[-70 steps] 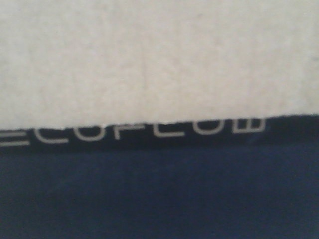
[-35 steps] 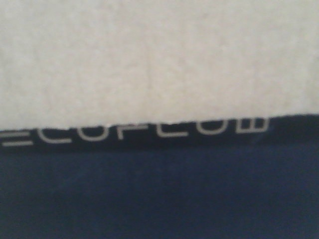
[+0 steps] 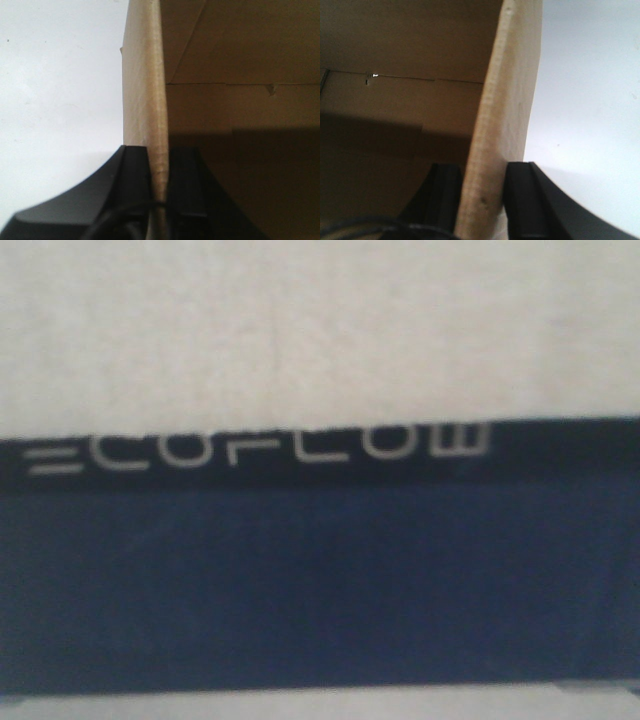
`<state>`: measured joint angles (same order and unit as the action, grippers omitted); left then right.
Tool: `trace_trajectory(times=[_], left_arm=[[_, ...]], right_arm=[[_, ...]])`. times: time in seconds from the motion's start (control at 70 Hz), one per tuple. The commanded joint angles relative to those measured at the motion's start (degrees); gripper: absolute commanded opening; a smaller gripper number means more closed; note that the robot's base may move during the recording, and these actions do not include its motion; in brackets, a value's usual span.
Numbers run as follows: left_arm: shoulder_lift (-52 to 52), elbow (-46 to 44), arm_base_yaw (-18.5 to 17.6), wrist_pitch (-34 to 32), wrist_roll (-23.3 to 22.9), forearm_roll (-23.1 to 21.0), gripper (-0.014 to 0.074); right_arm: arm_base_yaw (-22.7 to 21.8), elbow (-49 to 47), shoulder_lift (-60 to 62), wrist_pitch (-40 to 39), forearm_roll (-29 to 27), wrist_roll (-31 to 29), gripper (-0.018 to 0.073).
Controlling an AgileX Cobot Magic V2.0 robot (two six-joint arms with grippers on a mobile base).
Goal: Grab box from left shelf to table start
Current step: 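Lower the box onto the white table with both grippers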
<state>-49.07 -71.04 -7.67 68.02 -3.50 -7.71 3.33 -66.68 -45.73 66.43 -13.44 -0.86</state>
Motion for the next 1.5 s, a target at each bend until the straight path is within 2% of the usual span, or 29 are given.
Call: trace_trajectory(times=[0.0, 0.343, 0.485, 0.7, 1.085, 1.171, 1.271, 1.328, 1.385, 1.428, 1.485], left_arm=[[-1.6, -1.7, -0.6, -7.9, 0.5, -4.2, -0.0104], [-10.1, -1.7, -0.6, -18.0, 0.5, -4.0, -0.0104], [-13.6, -1.7, -0.6, -20.8, 0.5, -3.7, -0.0104], [-19.5, -1.7, -0.6, -22.1, 0.5, -2.2, -0.0104], [-25.5, -1.7, -0.6, -21.1, 1.4, -1.8, -0.0101], [-25.5, -1.7, -0.6, -20.5, 3.5, -1.8, -0.01], [-25.5, -1.7, -0.5, -19.4, 3.5, -1.8, -0.0097], [-25.5, -1.7, -0.5, -18.8, 3.5, -1.8, -0.0065], [-25.5, -1.7, -0.5, -18.4, 3.5, -1.8, 0.0037], [-25.5, -1.7, -0.5, -18.3, 3.5, -1.8, 0.0143], [-25.5, -1.7, -0.5, -17.9, 3.5, -1.8, 0.0288]], right_arm=[[0.0, -2.6, -3.1, -6.3, -6.7, -0.5, 0.0059], [0.0, -3.0, -14.0, -12.0, -6.6, -0.9, 0.0059], [0.0, -3.0, -17.6, -15.9, -6.6, -3.2, 0.0059], [0.0, -3.0, -22.5, -20.5, -6.1, -7.4, 0.0059], [0.0, -3.0, -25.3, -19.5, -6.0, -7.5, 0.0065], [0.0, -3.0, -25.3, -19.4, -6.0, -7.5, 0.0128], [0.0, -3.0, -25.3, -19.4, -6.0, -7.5, 0.0298], [0.0, -3.0, -25.3, -19.4, -6.0, -7.5, 0.0405], [0.0, -3.0, -25.3, -19.2, -6.0, -7.5, 0.0507], [0.0, -3.0, -25.3, -19.1, -6.0, -7.5, 0.0547], [0.0, -3.0, -25.3, -18.8, -6.0, -7.5, 0.0557]])
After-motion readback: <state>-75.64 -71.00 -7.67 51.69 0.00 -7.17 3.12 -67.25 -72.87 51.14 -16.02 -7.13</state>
